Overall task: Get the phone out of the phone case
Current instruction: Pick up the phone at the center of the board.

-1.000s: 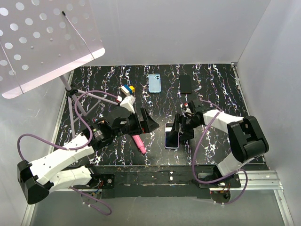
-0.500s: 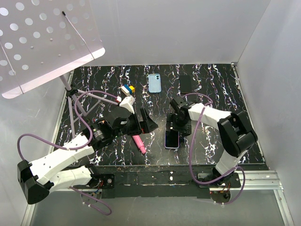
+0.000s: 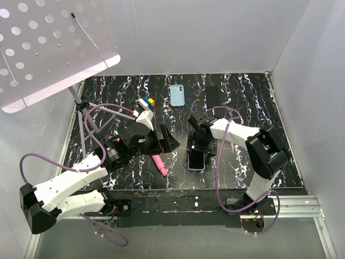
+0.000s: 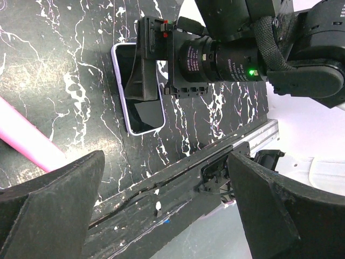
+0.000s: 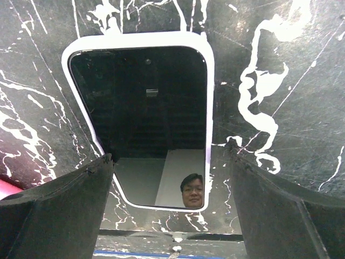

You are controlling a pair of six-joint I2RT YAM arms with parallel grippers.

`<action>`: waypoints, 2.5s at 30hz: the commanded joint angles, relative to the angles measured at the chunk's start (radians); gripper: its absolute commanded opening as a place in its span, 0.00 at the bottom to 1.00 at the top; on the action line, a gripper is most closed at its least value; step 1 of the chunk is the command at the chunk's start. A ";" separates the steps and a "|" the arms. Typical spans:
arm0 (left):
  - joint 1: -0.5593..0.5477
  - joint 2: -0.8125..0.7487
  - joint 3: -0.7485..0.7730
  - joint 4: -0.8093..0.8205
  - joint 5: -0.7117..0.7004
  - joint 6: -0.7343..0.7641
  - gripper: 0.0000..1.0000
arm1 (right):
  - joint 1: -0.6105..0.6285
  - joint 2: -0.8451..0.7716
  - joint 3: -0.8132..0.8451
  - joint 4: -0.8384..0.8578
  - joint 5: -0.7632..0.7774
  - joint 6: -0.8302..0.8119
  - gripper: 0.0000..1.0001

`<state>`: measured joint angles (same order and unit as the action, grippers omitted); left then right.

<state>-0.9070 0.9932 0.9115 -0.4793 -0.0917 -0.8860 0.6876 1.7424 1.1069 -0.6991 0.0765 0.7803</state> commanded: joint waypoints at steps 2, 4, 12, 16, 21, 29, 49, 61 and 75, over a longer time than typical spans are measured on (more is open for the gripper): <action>0.003 -0.016 0.020 -0.009 -0.019 0.009 0.98 | 0.035 -0.035 0.030 -0.033 0.063 0.050 0.93; 0.003 -0.016 0.012 -0.004 -0.019 0.007 0.98 | 0.039 -0.035 0.034 -0.039 0.065 0.054 0.93; 0.003 -0.007 0.018 0.001 -0.013 0.009 0.98 | 0.069 -0.049 0.056 -0.053 0.098 0.056 0.93; 0.003 -0.013 0.017 -0.002 -0.017 0.012 0.98 | 0.092 -0.079 0.039 -0.037 0.131 0.047 0.93; 0.002 -0.019 0.000 0.004 -0.019 0.005 0.98 | 0.095 -0.034 0.044 -0.016 0.103 0.025 0.93; 0.003 -0.025 0.009 -0.007 -0.020 0.009 0.98 | 0.112 0.046 0.076 -0.060 0.169 0.016 0.93; 0.308 0.042 -0.126 0.126 0.390 -0.149 0.98 | 0.112 -0.210 -0.153 0.266 0.086 -0.203 0.03; 0.330 0.157 -0.160 0.347 0.442 -0.214 0.87 | 0.109 -0.466 -0.162 0.454 -0.306 -0.262 0.01; 0.188 0.300 -0.053 0.341 0.297 -0.163 0.48 | 0.188 -0.558 -0.116 0.441 -0.313 -0.205 0.01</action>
<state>-0.6960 1.2629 0.8124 -0.1463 0.2504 -1.0702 0.8497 1.2415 0.9257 -0.3183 -0.2382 0.5541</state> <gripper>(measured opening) 0.566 0.805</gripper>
